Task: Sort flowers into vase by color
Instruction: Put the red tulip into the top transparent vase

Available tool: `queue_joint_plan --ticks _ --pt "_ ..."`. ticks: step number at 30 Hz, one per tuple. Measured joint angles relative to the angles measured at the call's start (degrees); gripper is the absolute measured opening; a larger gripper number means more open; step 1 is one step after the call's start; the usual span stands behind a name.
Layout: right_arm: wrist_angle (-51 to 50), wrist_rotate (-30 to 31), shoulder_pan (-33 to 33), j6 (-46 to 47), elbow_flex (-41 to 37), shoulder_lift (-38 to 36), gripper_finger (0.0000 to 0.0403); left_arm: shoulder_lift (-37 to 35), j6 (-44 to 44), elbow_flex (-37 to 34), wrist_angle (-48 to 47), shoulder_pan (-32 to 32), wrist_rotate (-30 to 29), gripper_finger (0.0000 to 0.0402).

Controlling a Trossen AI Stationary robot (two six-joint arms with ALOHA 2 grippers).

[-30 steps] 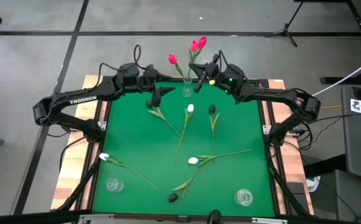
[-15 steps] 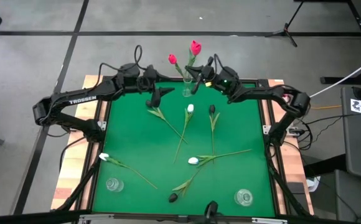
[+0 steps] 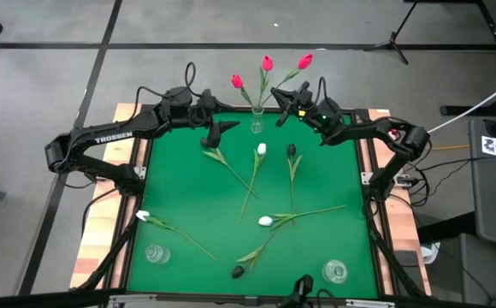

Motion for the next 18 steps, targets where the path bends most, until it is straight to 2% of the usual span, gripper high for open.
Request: queue_joint_plan --ticks 5,18 --pt "-2.61 -0.31 0.01 -0.12 0.81 0.91 0.0012 0.00 0.00 0.00 0.00 0.00 0.00 0.0244" --pt "0.39 -1.08 0.85 0.54 1.22 6.08 0.0012 0.00 -0.22 0.00 -0.23 -0.02 0.00 0.0244"
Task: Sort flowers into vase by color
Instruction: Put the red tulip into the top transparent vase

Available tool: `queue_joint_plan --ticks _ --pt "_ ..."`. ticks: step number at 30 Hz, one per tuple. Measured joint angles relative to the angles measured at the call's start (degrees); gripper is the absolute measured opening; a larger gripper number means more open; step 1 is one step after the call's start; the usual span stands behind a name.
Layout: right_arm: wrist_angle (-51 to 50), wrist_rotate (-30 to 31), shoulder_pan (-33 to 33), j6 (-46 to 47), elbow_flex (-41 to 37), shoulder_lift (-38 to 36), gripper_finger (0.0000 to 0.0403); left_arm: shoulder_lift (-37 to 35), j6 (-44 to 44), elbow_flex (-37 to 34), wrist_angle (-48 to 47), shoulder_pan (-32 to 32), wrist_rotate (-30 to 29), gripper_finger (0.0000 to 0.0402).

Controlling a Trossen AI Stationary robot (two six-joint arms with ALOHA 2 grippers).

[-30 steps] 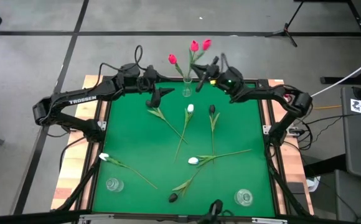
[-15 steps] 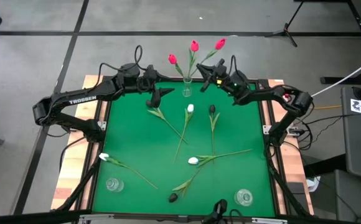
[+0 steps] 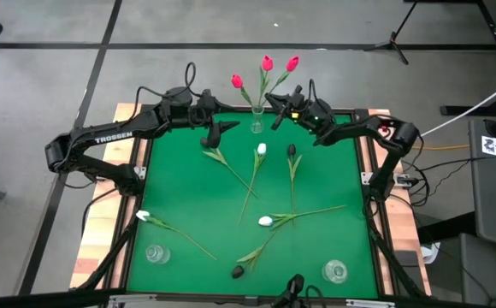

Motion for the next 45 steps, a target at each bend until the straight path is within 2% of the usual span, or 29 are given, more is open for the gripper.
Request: queue_joint_plan --ticks 10,21,24,32,35,41,45 --pt "-0.34 -1.13 0.31 1.77 2.59 4.31 0.0012 0.00 0.02 0.00 -0.06 0.00 0.00 0.0244" --pt "-5.26 -1.14 0.22 2.24 2.91 4.53 0.0019 0.00 0.01 0.00 -0.21 0.01 0.00 0.0244" --pt "-5.83 -1.14 0.22 2.23 2.91 4.54 0.0047 0.00 0.04 0.00 -0.21 0.02 0.00 0.0244" --pt "-6.16 -1.16 0.22 2.37 2.91 4.46 0.0166 0.00 0.09 0.00 -0.21 0.02 -0.02 0.0244" --pt "-6.14 -1.35 0.22 3.08 2.91 4.41 0.0195 0.00 0.09 0.00 -0.21 0.01 -0.01 0.0244" --pt "-6.34 -2.38 0.22 3.91 2.89 3.99 0.0210 0.00 0.04 0.02 -0.73 -0.01 0.00 0.0244" --pt "-6.88 -4.49 0.22 3.86 2.89 2.06 0.0210 0.02 0.00 0.02 -5.13 0.02 -0.02 0.0244"
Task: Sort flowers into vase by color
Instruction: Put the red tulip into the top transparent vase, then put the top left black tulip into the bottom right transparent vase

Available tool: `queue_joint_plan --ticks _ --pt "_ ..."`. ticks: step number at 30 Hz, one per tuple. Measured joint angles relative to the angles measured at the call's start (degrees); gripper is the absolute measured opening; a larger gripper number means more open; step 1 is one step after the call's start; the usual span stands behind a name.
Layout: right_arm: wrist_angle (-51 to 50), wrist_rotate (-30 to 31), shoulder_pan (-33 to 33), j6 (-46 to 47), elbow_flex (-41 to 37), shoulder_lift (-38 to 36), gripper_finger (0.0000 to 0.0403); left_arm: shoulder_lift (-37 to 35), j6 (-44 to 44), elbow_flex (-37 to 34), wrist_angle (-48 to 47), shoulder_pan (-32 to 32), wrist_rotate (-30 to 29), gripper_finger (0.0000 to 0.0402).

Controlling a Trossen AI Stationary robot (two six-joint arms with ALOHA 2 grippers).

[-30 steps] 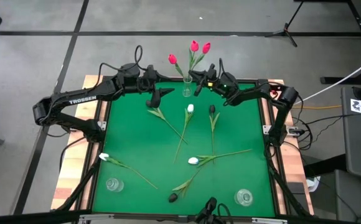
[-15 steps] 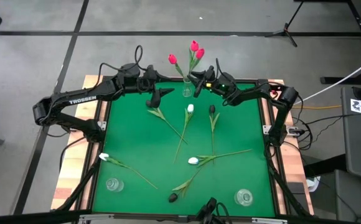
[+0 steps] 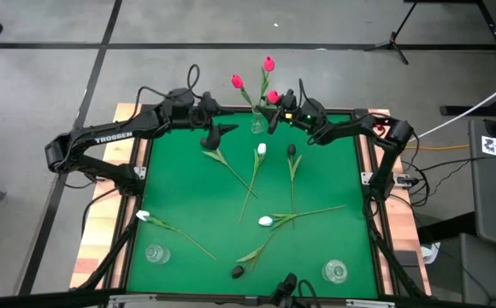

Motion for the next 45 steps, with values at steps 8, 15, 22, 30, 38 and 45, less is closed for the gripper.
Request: queue_joint_plan --ticks 8,15,22,30,38,45 --pt "-12.01 -0.23 -1.31 -3.50 0.00 -5.65 0.0211 0.00 -2.97 0.00 -5.08 -0.02 0.00 0.0244" --pt "-21.20 -1.66 -3.39 -7.95 0.00 -10.70 0.0211 0.00 -2.97 0.00 -8.14 -0.13 -0.02 0.0244" --pt "-29.83 -5.60 -3.90 -12.23 0.00 -14.72 0.0218 0.00 -2.19 0.00 -13.05 -0.17 -0.02 0.0244" --pt "-38.65 -8.60 -3.76 -14.76 0.00 -18.88 0.0225 0.93 9.35 0.02 -19.29 -4.75 1.55 0.0244" --pt "-44.37 -12.44 -3.72 -15.05 0.00 -22.06 0.0225 7.71 18.50 0.02 -21.05 -9.66 -5.94 0.0244" --pt "-47.99 -17.83 -3.72 -15.04 0.00 -23.23 0.0225 15.04 24.32 0.02 -23.29 -8.18 -6.26 0.0244"
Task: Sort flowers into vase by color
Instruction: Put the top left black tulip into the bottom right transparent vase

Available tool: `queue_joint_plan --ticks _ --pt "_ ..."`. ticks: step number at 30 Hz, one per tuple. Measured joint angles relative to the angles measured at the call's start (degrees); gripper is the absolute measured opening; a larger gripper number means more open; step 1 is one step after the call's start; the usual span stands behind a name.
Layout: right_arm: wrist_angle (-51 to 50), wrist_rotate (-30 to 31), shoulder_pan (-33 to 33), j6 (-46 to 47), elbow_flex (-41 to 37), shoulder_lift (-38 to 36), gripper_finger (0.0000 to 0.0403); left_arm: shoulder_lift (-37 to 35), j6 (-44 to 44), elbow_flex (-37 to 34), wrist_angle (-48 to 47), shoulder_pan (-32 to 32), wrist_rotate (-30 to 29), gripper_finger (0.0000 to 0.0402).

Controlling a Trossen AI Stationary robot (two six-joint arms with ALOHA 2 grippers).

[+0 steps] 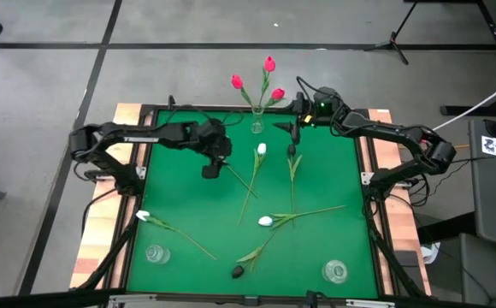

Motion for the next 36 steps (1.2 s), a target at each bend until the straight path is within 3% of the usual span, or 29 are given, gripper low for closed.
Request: queue_joint_plan --ticks 11,16,20,29,36 --pt "-2.32 -4.81 0.01 1.52 0.00 0.00 0.0225 10.30 10.44 0.00 -0.38 1.04 -0.37 0.0244" --pt "-2.77 -6.29 0.00 3.12 0.00 0.00 0.0225 13.72 11.25 0.07 -0.56 1.06 -3.98 0.0234" --pt "-2.85 -6.32 0.02 3.55 0.00 -0.75 0.0225 14.11 10.88 0.26 -2.13 0.97 -4.09 0.0185" --pt "-6.56 -6.29 0.00 3.64 0.00 -5.28 0.0225 14.03 8.09 0.11 -2.93 0.88 -4.91 0.0018" --pt "-16.29 -5.77 0.00 3.06 0.00 -9.61 0.0225 13.47 6.79 0.00 -3.36 -0.95 -9.18 0.0018"
